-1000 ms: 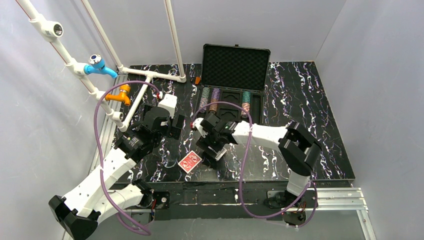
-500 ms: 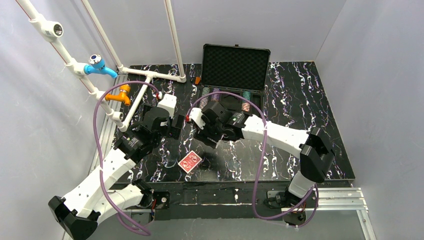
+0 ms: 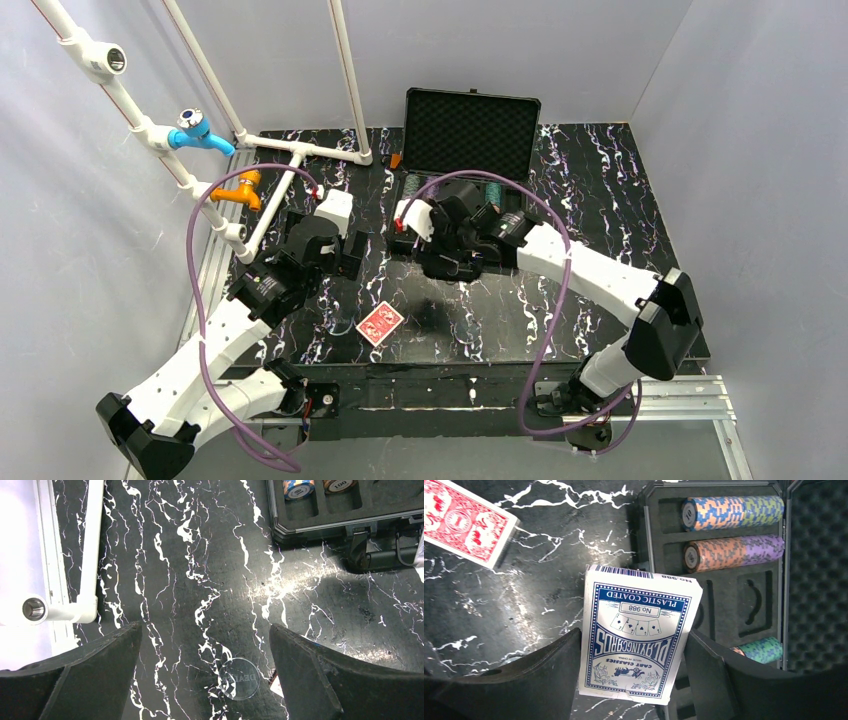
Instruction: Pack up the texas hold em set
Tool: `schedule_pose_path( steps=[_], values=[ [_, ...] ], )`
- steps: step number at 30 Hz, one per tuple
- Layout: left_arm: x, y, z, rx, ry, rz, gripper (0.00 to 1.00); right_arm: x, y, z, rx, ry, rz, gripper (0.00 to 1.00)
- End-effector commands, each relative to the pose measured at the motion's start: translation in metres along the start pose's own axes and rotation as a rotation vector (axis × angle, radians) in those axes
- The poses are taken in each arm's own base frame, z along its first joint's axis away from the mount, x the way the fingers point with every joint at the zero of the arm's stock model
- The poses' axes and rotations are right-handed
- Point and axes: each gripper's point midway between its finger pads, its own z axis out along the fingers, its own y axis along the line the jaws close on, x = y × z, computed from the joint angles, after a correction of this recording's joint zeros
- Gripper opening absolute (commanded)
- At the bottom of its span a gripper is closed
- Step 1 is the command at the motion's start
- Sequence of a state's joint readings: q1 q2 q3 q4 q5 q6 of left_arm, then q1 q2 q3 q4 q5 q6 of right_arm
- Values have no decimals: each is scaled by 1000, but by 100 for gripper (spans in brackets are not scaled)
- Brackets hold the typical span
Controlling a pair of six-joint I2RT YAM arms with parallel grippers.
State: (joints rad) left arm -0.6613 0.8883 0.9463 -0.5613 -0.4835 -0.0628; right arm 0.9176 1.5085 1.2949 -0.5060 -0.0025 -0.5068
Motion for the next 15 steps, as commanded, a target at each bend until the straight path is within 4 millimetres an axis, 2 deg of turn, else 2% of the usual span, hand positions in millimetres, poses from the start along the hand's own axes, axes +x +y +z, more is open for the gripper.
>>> schedule_pose_path(
  steps=[1, 6, 11, 15],
  values=[
    [-1, 5, -2, -22, -15, 0, 98, -20, -22, -17, 27, -102, -115, 67],
    [-1, 5, -2, -27, -15, 3, 98, -12, -37, -13, -20, -97, -137, 67],
    [-1, 7, -2, -39, -18, 4, 98, -7, -65, -7, -26, -119, -119, 65],
    [1, 8, -1, -47, -14, 9, 98, -6, -74, -2, -47, -147, -167, 65]
  ],
)
